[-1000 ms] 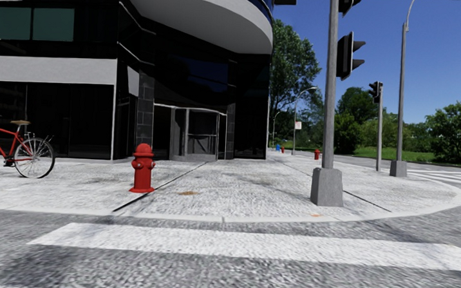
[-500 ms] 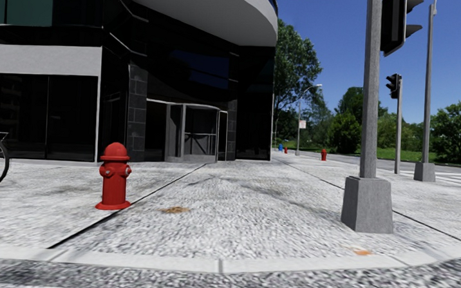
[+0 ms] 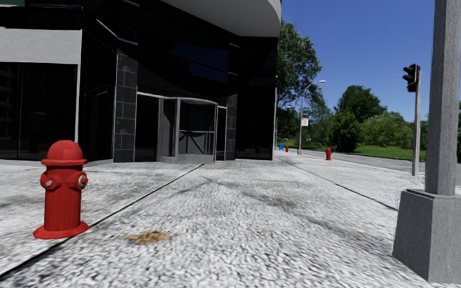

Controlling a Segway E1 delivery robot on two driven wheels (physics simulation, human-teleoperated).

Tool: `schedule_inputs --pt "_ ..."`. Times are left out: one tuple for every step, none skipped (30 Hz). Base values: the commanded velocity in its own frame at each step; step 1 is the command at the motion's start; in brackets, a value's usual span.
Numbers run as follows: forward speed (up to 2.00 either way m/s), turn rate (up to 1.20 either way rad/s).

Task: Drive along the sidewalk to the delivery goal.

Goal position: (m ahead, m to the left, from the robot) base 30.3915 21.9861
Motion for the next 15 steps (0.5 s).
schedule_inputs --pt "1.38 0.00" --pt "1.38 0.00" --pt "1.38 0.00" --pt "1.37 0.00" --pt "1.37 0.00" --pt "1.36 0.00" --pt "1.36 0.00" --pt "1.36 0.00" --pt "1.36 0.00" --pt "1.36 0.04" --pt "1.36 0.04" --pt "1.36 0.09" --pt "1.36 0.11" --pt "1.36 0.17" --pt "1.36 0.19"
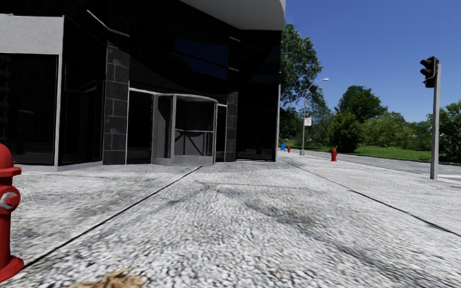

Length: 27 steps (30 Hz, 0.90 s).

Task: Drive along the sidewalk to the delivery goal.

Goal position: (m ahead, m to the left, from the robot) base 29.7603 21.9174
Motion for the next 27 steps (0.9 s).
schedule_inputs --pt "1.36 0.19" --pt "1.36 0.22" --pt "1.36 0.26" --pt "1.36 0.31" --pt "1.36 0.31" --pt "1.36 0.33" --pt "1.36 0.34" --pt "1.37 0.34" --pt "1.37 0.34" --pt "1.37 0.34" --pt "1.37 0.34" --pt "1.37 0.34" --pt "1.37 0.35" --pt "1.37 0.35" --pt "1.37 0.37" --pt "1.37 0.38" --pt "1.38 0.39" --pt "1.39 0.43" --pt "1.39 0.43" --pt "1.39 0.45" --pt "1.40 0.45" --pt "1.40 0.45" --pt "1.40 0.47" --pt "1.40 0.47" --pt "1.40 0.49" --pt "1.41 0.49" --pt "1.41 0.49"
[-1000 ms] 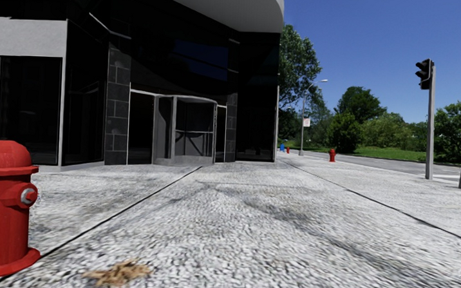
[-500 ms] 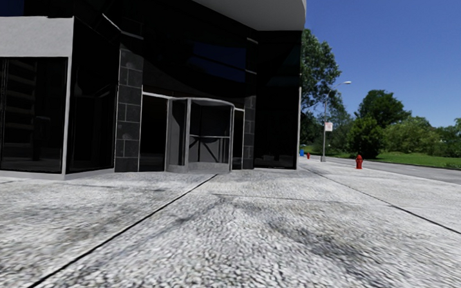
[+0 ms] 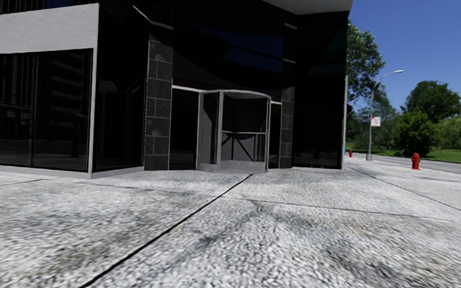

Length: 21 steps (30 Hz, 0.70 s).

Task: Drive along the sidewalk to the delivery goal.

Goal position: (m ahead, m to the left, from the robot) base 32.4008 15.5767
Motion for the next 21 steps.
schedule_inputs --pt "1.41 0.49" --pt "1.42 0.50" --pt "1.42 0.50" --pt "1.44 0.50" --pt "1.51 0.50" --pt "1.51 0.50" --pt "1.60 0.51" --pt "1.73 0.52" --pt "1.84 0.54" --pt "1.88 0.59" --pt "1.88 0.63" --pt "1.88 0.63" --pt "1.89 0.63" --pt "1.89 0.64" --pt "1.89 0.64" --pt "1.89 0.64" --pt "1.89 0.64" --pt "1.91 0.64" --pt "2.00 0.64" --pt "2.00 0.64" --pt "2.00 0.64"
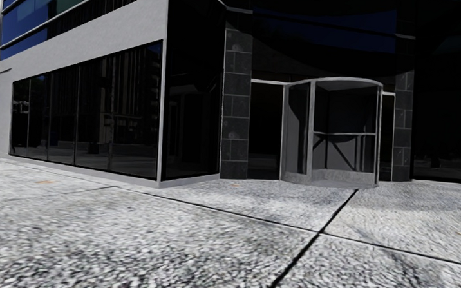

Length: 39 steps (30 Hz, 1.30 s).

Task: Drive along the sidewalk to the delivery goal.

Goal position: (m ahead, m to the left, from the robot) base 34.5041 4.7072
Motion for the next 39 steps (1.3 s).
schedule_inputs --pt "2.00 0.64" --pt "2.00 0.64" --pt "2.00 0.64" --pt "2.00 0.64" --pt "2.00 0.64" --pt "2.00 0.65" --pt "2.00 0.65" --pt "2.00 0.66" --pt "2.00 0.66" --pt "2.00 0.66" --pt "2.00 0.66" --pt "2.00 0.66" --pt "2.00 0.66" --pt "2.00 0.66" --pt "2.00 0.66" --pt "2.00 0.66" --pt "2.00 0.66" --pt "2.00 0.66" --pt "2.00 0.66" --pt "2.00 0.66" --pt "2.00 0.66" --pt "2.00 0.66" --pt "2.00 0.66" --pt "2.00 0.66" --pt "2.00 0.66" --pt "2.00 0.66" --pt "2.00 0.66" --pt "2.00 0.66" --pt "2.00 0.66" --pt "2.00 0.66" --pt "2.00 0.66" --pt "2.00 0.66" --pt "2.00 0.66" --pt "2.00 0.66" --pt "2.00 0.66" --pt "2.00 0.66" --pt "2.00 0.66" --pt "2.00 0.66" --pt "2.00 0.66"
